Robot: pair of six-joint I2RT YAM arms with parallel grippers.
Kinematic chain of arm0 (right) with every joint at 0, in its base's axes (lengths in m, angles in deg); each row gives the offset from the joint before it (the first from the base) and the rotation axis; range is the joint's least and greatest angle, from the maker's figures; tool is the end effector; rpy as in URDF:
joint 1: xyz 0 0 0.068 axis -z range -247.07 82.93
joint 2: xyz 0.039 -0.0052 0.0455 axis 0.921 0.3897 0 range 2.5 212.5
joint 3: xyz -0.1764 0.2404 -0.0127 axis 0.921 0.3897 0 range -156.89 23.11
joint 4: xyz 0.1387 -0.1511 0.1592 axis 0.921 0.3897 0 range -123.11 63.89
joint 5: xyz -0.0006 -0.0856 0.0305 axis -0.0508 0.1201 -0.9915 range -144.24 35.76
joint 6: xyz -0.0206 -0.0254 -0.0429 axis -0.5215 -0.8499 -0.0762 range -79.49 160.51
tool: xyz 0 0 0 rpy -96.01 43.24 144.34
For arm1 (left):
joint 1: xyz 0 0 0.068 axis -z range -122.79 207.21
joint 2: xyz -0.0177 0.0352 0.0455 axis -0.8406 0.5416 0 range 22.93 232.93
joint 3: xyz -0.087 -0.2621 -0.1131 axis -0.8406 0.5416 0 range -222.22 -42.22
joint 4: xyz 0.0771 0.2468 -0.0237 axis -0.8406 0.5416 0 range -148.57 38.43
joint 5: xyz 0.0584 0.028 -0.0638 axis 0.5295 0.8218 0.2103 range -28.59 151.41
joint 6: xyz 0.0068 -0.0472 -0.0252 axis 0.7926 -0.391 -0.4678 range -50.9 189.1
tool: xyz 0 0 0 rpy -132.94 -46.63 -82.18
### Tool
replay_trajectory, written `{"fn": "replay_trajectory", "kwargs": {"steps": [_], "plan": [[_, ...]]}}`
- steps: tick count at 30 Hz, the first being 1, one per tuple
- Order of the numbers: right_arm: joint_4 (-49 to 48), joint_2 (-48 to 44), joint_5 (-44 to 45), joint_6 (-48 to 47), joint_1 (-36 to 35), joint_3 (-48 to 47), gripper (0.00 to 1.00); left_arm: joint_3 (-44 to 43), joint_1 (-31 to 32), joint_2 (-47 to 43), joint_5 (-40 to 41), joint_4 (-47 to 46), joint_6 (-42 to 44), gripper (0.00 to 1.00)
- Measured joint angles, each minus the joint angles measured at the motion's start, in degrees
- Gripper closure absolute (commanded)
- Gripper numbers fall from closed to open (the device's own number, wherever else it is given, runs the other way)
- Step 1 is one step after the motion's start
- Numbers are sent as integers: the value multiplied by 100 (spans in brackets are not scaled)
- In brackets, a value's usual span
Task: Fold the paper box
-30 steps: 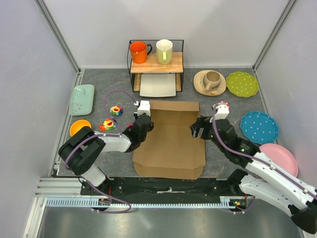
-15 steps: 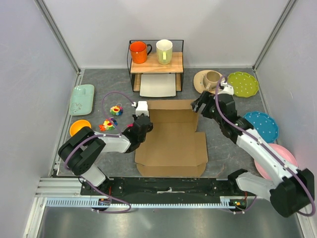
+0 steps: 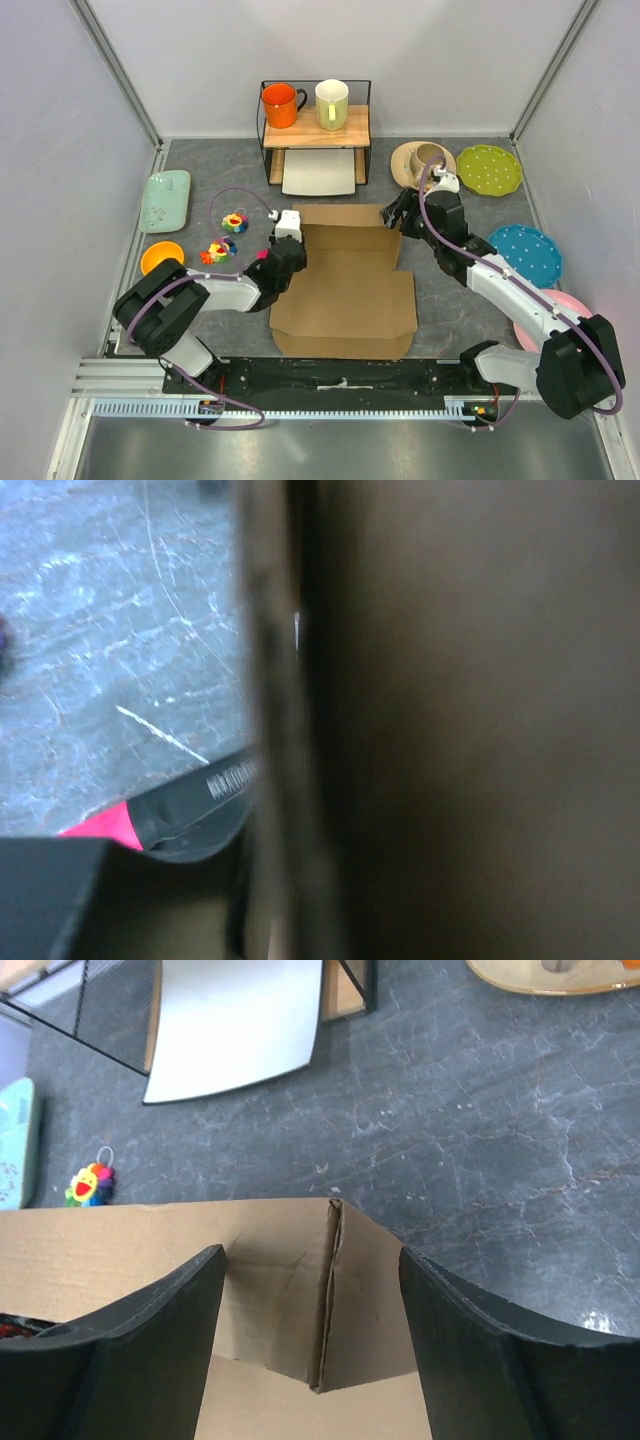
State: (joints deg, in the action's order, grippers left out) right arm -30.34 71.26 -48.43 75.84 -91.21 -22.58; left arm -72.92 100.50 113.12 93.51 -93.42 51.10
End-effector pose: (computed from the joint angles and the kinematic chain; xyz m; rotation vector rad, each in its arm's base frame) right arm 0.2390 0.1033 0.2965 0.2662 2.0465 0.5507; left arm 0.2246 -0.1855 0.1815 0.0740 1.9333 -0.1513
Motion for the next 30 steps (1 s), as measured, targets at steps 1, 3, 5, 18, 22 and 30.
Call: {"fn": "replay_trajectory", "kwargs": {"steps": [1, 3, 5, 18, 22, 30], "plan": [[-144, -11, -4, 20, 4, 96, 28, 44, -2, -48, -118, 61, 13, 47], [-341, -72, -9, 31, 11, 219, 30, 155, 0, -260, -326, 192, 44, 43], [-525, -140, -26, 55, 4, 372, 32, 236, 7, -575, -483, 326, 61, 42], [-833, -184, -44, 153, 4, 555, 29, 442, 24, -4009, -1609, 1541, 398, 42], [-833, -181, -44, 151, 4, 555, 28, 428, 22, -4739, -1606, 1862, 234, 15], [-835, -170, -48, 140, 4, 555, 28, -577, -1458, -3816, -3230, 2448, -1134, 10]]}}
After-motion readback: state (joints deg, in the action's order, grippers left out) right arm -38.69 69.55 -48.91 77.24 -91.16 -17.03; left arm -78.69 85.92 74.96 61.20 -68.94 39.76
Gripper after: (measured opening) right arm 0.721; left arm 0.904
